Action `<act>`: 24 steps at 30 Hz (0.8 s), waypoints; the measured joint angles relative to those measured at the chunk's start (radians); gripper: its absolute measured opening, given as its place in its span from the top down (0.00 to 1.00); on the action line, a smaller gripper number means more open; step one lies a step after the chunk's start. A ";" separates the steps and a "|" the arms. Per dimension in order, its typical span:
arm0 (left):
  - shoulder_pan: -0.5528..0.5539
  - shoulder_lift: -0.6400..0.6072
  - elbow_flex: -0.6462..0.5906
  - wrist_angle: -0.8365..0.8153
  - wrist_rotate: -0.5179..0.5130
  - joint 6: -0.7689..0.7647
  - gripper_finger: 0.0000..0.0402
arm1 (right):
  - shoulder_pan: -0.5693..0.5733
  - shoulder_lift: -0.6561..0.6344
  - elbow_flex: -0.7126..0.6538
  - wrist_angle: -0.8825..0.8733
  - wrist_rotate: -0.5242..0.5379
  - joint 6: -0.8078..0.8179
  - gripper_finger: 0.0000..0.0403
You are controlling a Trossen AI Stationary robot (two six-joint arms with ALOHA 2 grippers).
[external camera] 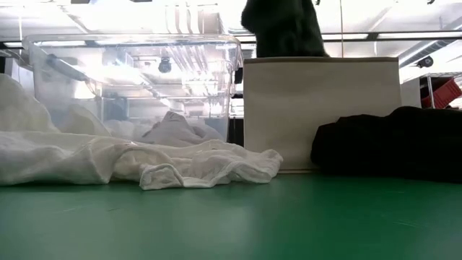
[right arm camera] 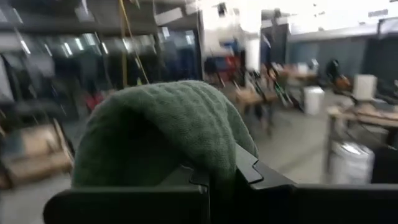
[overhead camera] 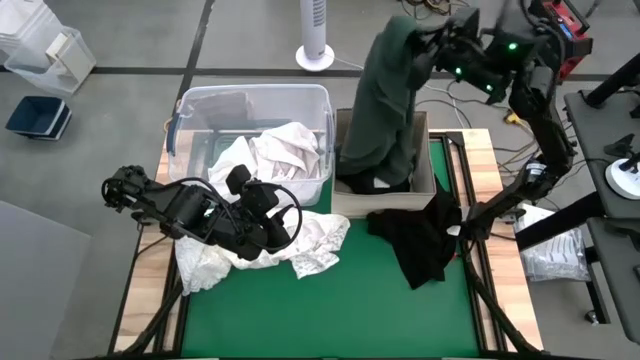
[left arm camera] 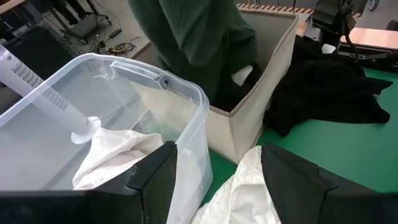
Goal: Sort clothes
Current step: Put the gray shirt into the gray laundry bin
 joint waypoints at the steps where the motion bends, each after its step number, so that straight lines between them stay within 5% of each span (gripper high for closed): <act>1: 0.000 0.000 0.000 -0.001 0.000 0.000 0.48 | -0.007 0.001 0.000 -0.037 0.000 -0.018 0.98; 14: 0.000 0.000 0.000 -0.016 -0.001 0.000 0.48 | -0.024 0.028 -0.007 -0.531 -0.008 -0.165 0.98; 24: 0.000 0.000 0.000 -0.039 -0.003 0.000 0.48 | -0.024 0.098 -0.096 -0.647 -0.118 -0.131 0.98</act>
